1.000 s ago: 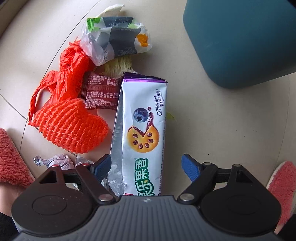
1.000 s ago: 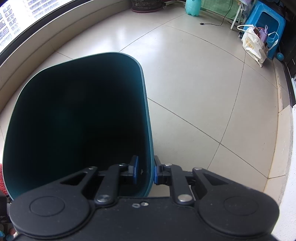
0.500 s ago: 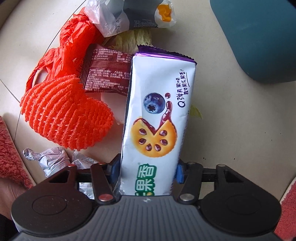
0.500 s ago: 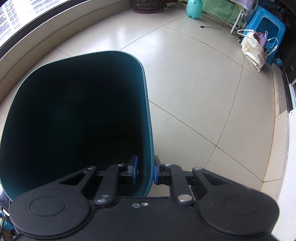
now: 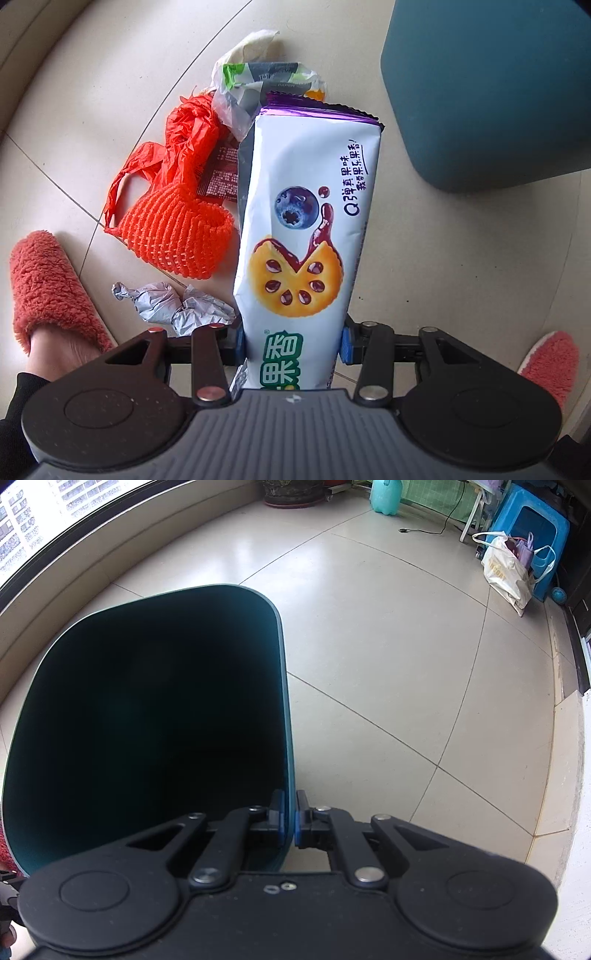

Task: Collect trash
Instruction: 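Lift the snack bag with the left tool toward the teal bin, then move the left tool over the bin and open it to drop the bag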

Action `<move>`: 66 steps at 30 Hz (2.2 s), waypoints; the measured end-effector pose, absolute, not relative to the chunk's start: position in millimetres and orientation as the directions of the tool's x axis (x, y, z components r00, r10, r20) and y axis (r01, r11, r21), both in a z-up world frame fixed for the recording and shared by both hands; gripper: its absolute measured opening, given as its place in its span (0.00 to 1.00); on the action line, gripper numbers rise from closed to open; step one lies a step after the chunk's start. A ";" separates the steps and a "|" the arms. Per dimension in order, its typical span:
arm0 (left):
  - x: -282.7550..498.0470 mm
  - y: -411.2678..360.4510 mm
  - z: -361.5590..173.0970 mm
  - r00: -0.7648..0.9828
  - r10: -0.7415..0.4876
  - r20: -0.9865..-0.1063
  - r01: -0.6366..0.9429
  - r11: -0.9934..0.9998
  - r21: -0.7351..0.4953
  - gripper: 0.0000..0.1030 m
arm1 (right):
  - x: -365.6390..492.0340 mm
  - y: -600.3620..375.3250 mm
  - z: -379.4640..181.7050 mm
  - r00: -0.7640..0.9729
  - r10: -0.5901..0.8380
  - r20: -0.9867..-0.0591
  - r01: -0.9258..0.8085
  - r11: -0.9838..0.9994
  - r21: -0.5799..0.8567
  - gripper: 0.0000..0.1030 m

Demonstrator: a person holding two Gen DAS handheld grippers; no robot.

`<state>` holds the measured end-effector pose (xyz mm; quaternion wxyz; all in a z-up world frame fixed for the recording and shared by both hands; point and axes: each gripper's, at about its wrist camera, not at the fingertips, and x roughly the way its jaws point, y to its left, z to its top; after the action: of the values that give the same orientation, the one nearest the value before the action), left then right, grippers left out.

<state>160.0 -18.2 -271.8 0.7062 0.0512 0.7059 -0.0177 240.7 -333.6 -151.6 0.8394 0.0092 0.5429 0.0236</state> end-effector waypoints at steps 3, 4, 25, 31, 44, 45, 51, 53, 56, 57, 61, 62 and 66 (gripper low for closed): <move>166.3 -25.1 -231.0 0.038 0.006 -0.999 0.114 0.993 0.010 0.42 | 238.9 -334.6 -153.0 0.412 0.048 -0.910 -0.045 0.998 0.032 0.04; 166.2 -27.3 -217.3 0.054 -0.006 -0.999 0.121 0.993 0.001 0.42 | 238.5 -334.8 -153.1 0.412 0.048 -0.910 -0.049 0.998 0.031 0.04; 247.5 -169.0 -61.8 0.213 -0.151 -0.965 0.281 0.956 -0.088 0.42 | 215.3 -326.8 -155.4 0.383 0.099 -0.918 -0.178 0.984 0.031 0.12; 268.8 -215.4 -119.4 0.131 -0.053 -0.990 0.262 0.965 -0.017 0.42 | 214.3 -328.0 -157.3 0.381 0.129 -0.915 -0.217 0.975 0.047 0.12; 306.5 -233.0 -219.0 -0.052 0.059 -0.997 0.256 0.966 0.043 0.48 | 208.3 -339.9 -167.0 0.384 0.147 -0.912 -0.241 0.969 0.054 0.13; 307.3 -234.0 -221.7 -0.056 0.065 -0.996 0.256 0.965 0.049 0.51 | 206.1 -335.4 -168.4 0.384 0.146 -0.912 -0.242 0.969 0.053 0.13; 310.6 -233.3 -221.5 -0.039 0.028 -0.999 0.272 0.962 0.017 0.69 | 205.4 -332.1 -167.5 0.383 0.147 -0.912 -0.243 0.968 0.054 0.13; 310.1 -232.2 -216.4 -0.024 0.010 -1.000 0.276 0.961 0.003 0.69 | 205.7 -333.0 -168.0 0.382 0.148 -0.912 -0.244 0.968 0.055 0.13; 309.4 -218.2 -202.2 0.003 -0.022 -1.000 0.278 0.960 -0.020 0.69 | 206.3 -331.9 -170.1 0.380 0.146 -0.913 -0.241 0.969 0.055 0.13; 308.1 -216.6 -197.7 0.011 -0.032 -0.999 0.282 0.959 -0.028 0.69 | 206.7 -331.5 -170.1 0.380 0.146 -0.913 -0.241 0.969 0.054 0.13; 281.8 -215.3 -165.6 0.074 -0.073 -0.995 0.318 0.947 -0.046 0.69 | 207.2 -329.7 -171.8 0.379 0.138 -0.915 -0.242 0.969 0.046 0.13; 277.5 -213.1 -158.5 0.091 -0.080 -0.993 0.327 0.944 -0.047 0.69 | 206.9 -328.1 -171.4 0.381 0.136 -0.915 -0.244 0.969 0.042 0.13; 252.3 -195.9 -125.8 0.168 -0.119 -0.979 0.351 0.935 -0.054 0.69 | 206.9 -324.1 -169.5 0.378 0.132 -0.916 -0.240 0.970 0.041 0.13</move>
<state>252.3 -195.9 -125.8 0.7584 0.0927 0.6262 -0.1551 206.9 -324.1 -169.5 0.8285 -0.0494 0.5463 0.1123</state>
